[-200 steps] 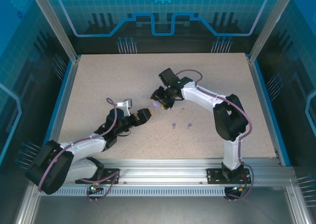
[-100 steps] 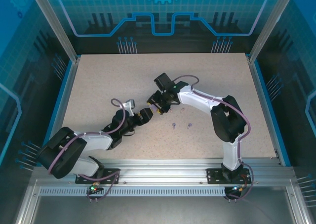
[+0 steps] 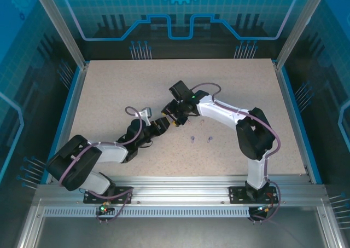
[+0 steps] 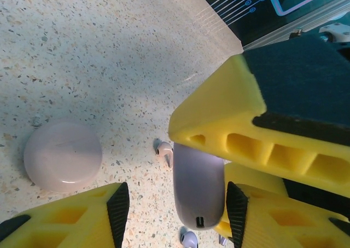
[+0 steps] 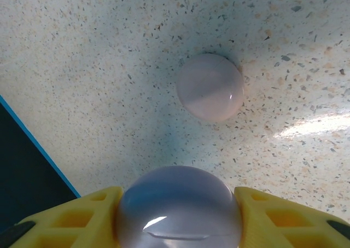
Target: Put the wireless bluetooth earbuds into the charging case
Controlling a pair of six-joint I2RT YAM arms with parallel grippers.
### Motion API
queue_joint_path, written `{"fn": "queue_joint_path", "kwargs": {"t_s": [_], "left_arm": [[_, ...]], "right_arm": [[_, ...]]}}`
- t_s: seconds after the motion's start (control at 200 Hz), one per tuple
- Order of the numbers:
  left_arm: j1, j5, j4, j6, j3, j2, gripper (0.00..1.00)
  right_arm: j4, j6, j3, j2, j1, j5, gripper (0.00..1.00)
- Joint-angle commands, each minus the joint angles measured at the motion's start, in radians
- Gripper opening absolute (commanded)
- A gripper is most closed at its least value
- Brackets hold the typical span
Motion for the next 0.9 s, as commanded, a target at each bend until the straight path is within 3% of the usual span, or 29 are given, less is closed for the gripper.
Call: {"fn": "queue_joint_path", "kwargs": {"t_s": [0.0,0.4,0.615,0.895], "left_arm": [[-0.017,-0.019,0.056,-0.011,0.030,0.022,0.53],[-0.037,-0.136,0.082,-0.038,0.007,0.015,0.43],[-0.037,-0.133,0.080,-0.038,0.021,0.027,0.42],[-0.038,-0.125,0.083,-0.037,0.031,0.047,0.31]], "right_arm": [[-0.006,0.017,-0.010,-0.036,0.017,0.014,0.49],[-0.001,0.028,-0.010,-0.038,0.026,0.014,0.49],[0.004,0.032,-0.005,-0.033,0.029,0.009,0.49],[0.009,0.031,-0.010,-0.030,0.030,0.004,0.49]]}}
